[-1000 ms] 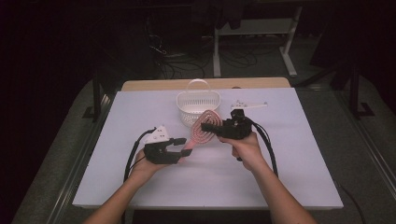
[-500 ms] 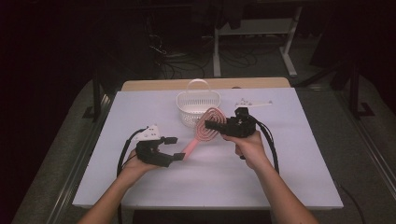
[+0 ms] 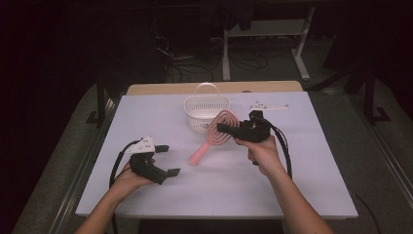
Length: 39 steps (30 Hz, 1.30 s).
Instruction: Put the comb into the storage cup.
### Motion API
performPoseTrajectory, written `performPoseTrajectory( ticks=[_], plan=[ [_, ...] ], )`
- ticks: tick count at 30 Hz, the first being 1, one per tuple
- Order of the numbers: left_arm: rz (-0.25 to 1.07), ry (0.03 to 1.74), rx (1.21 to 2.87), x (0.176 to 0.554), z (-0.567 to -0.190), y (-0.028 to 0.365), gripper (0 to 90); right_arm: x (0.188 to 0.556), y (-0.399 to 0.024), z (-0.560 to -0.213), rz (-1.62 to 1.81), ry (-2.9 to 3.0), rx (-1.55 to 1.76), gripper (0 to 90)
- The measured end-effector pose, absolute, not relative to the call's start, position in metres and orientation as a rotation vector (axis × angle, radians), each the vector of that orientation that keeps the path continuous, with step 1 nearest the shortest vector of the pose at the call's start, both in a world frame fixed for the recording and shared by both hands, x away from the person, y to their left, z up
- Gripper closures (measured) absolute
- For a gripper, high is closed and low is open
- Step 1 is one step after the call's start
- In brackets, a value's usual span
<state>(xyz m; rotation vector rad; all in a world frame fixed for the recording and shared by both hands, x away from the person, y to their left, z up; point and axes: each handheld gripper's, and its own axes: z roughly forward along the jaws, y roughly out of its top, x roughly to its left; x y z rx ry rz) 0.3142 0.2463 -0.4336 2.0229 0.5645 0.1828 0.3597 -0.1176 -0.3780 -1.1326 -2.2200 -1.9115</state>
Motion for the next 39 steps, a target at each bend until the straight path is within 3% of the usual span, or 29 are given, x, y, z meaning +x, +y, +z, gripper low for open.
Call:
performPoseTrajectory(
  ticks=[11,39],
  plan=[
    [0.198,0.595,2.060,0.300,-0.446,0.264,0.0,0.359,-0.120,-0.377,-1.919,-2.215,-1.145,62.5],
    [0.222,0.610,2.117,0.298,-0.454,0.256,0.0,0.374,-0.134,-0.344,-2.035,-2.162,-1.158,62.6]
  ],
)
